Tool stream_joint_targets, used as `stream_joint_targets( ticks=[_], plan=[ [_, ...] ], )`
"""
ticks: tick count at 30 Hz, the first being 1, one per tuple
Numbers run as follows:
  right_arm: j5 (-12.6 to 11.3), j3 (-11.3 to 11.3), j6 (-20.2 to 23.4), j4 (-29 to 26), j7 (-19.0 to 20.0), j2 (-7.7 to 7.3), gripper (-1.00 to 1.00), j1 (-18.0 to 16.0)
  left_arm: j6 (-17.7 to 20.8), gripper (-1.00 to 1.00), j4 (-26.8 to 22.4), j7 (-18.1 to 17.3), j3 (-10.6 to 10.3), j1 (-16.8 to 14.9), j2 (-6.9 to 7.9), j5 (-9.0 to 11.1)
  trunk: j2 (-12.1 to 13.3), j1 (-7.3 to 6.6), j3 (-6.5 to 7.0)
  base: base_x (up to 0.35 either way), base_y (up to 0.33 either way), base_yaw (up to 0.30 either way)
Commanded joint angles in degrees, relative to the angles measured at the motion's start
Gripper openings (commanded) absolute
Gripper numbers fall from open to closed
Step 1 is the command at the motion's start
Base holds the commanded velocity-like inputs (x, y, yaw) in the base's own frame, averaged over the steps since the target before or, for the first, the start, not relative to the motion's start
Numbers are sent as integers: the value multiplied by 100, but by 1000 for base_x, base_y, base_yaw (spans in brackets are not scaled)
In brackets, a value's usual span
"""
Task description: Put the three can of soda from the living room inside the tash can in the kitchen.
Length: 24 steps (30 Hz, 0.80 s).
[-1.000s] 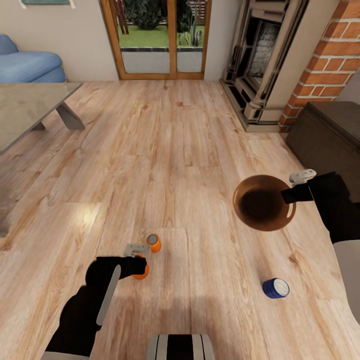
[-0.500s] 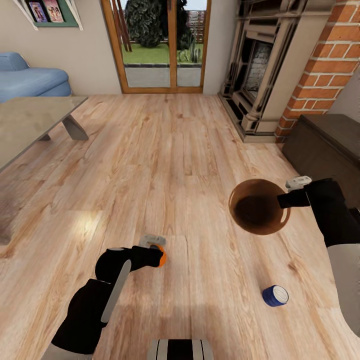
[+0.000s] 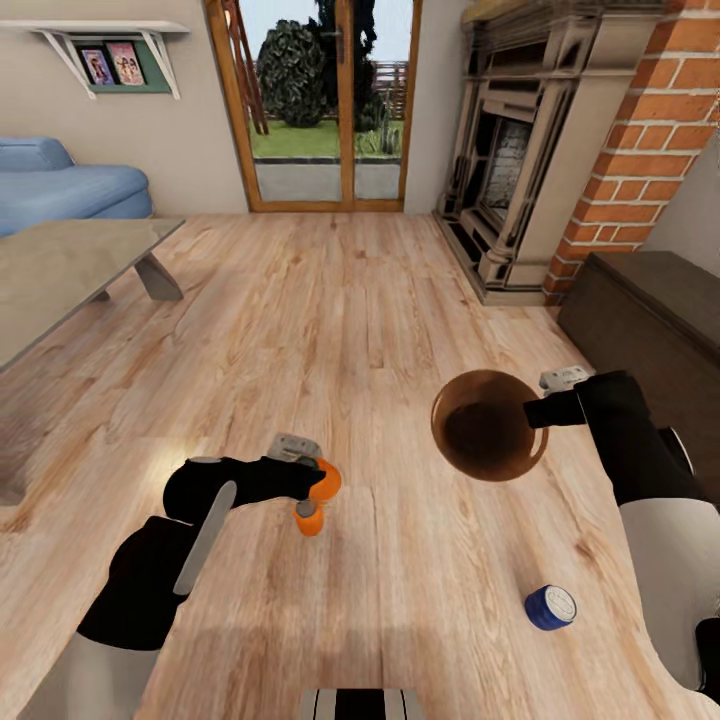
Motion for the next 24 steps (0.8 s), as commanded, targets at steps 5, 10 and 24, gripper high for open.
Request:
stream_joint_targets(
  ticks=[5, 10, 24],
  plan=[
    [-45, -8, 4, 72, 3, 83, -100, 78, 0, -100, 20, -792, 4, -194, 199, -10, 7, -13, 112, 0, 0, 0],
    [-47, -8, 4, 353, -22, 158, -100, 132, 0, -100, 62, -1589, 2, -542, 270, -8, 13, -26, 223, 0, 0, 0],
    [-50, 20, 4, 937, -56, 544, -100, 186, 0, -100, 463, -3397, 8, -1533, 258, 17, 28, -54, 466, 0, 0, 0]
  ],
)
